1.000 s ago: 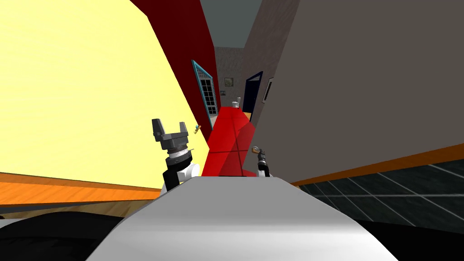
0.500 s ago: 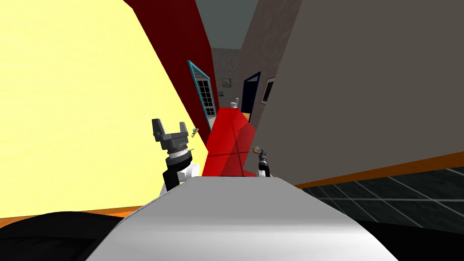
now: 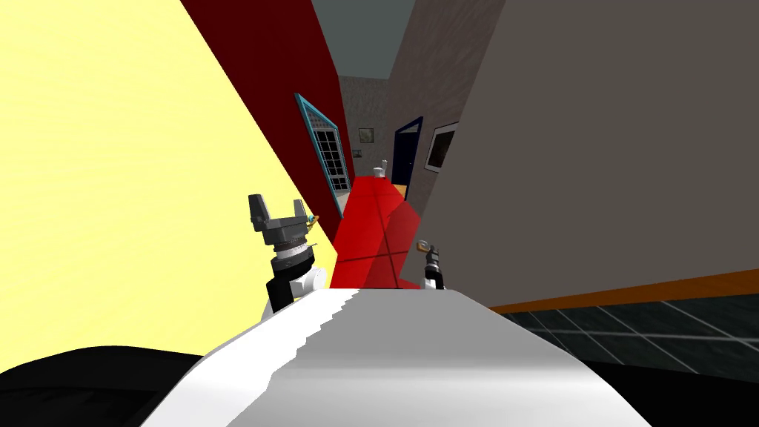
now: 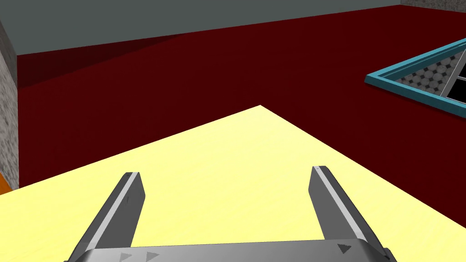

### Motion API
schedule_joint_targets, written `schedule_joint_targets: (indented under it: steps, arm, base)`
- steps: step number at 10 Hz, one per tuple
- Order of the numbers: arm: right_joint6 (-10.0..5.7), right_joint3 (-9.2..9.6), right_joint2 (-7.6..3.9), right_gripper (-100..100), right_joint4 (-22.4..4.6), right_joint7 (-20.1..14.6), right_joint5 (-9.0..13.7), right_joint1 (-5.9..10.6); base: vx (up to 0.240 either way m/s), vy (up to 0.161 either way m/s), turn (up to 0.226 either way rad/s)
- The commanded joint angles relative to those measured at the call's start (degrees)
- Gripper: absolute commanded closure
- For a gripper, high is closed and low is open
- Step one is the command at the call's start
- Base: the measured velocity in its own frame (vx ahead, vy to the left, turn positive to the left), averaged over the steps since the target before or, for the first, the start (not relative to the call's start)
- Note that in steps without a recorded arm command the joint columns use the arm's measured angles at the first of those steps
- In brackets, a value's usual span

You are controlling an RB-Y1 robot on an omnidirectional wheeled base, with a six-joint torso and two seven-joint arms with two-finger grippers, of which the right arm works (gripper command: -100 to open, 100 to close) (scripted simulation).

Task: Push the door open

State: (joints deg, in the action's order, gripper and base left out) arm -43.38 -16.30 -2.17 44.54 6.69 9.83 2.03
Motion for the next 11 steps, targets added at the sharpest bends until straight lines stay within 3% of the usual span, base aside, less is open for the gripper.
schedule_joint_targets:
  steps: [1, 11]
  arm:
    - [-0.03, -0.73, -0.66, 100, 0.03, 0.23, 0.42, -0.07]
    - [-0.27, -6.06, -2.83, 100, 0.22, 1.94, 3.51, -0.54]
  base:
    - [0.114, -0.013, -0.038]
    - [0.187, 0.001, -0.036]
